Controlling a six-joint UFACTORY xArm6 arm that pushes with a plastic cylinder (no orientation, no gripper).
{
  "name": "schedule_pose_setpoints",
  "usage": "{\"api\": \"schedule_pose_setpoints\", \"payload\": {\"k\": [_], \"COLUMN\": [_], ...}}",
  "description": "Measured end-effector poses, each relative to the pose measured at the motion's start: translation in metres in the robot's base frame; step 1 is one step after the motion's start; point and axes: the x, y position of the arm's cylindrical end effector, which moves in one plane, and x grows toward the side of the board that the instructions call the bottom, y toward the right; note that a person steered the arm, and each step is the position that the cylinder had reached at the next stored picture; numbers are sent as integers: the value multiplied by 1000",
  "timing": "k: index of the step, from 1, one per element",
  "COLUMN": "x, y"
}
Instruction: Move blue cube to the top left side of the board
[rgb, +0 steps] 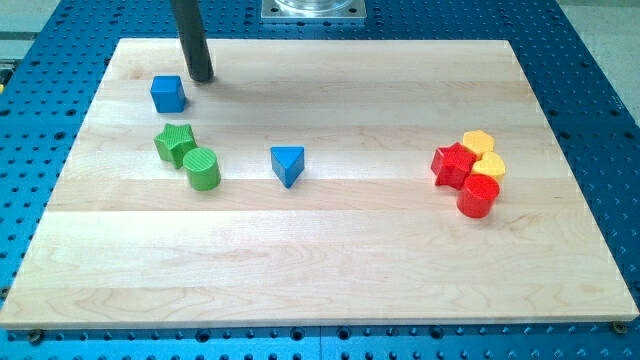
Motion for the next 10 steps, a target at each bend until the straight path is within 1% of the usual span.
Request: {"api": "schedule_pose_setpoints", "payload": {"k": [1, 2, 3, 4, 5, 6, 7, 8, 9, 10], "x": [52, 71, 35, 51, 114, 49, 47, 2, -35, -52], "y": [49, 8, -12, -4, -51, -38, -16, -4, 22, 26]}}
